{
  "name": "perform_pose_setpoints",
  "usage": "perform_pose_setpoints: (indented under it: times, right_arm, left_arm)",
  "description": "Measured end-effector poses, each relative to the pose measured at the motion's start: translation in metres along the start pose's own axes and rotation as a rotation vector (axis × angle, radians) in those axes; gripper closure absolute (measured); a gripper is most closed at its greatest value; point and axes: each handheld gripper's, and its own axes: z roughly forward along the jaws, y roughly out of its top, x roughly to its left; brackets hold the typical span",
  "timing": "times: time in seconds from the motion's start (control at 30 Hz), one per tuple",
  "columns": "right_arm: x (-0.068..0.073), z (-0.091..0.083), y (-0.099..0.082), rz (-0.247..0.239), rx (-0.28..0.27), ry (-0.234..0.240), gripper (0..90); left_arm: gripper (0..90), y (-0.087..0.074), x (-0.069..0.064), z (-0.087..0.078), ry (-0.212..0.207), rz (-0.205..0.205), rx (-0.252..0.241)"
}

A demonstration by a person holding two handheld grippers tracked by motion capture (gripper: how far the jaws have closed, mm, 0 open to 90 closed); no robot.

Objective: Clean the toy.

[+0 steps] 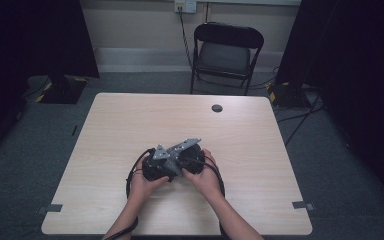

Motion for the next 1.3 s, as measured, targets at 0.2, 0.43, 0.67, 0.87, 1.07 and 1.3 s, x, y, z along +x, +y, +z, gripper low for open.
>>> perform_pose_setpoints:
  times: [0.2, 0.43, 0.67, 0.87, 1.07, 1.3]
  right_arm:
    - [-0.003, 0.004, -0.004, 0.029, -0.004, 0.018, 75.0]
    - [-0.005, 0.005, -0.004, 0.031, -0.003, 0.028, 74.9]
    - [-0.009, 0.004, -0.004, 0.034, -0.003, 0.019, 74.9]
    - [-0.014, 0.003, -0.004, 0.046, -0.003, 0.01, 74.9]
    - [-0.018, 0.002, -0.004, 0.049, -0.001, -0.009, 74.8]
    - [-0.029, -0.001, -0.005, 0.081, 0.003, -0.027, 74.9]
  left_arm:
    - [25.7, 0.0, 0.0, 0.0, 0.0, 0.003, 0.002]
    - [25.7, 0.0, 0.0, 0.0, 0.0, 0.003, 0.002]
    - [25.7, 0.0, 0.0, 0.0, 0.0, 0.004, 0.003]
    - [25.7, 0.0, 0.0, 0.0, 0.0, 0.003, 0.002]
    - [25.7, 0.0, 0.0, 0.0, -0.001, 0.001, 0.003]
    - [25.7, 0.0, 0.0, 0.0, -0.002, 0.002, 0.003]
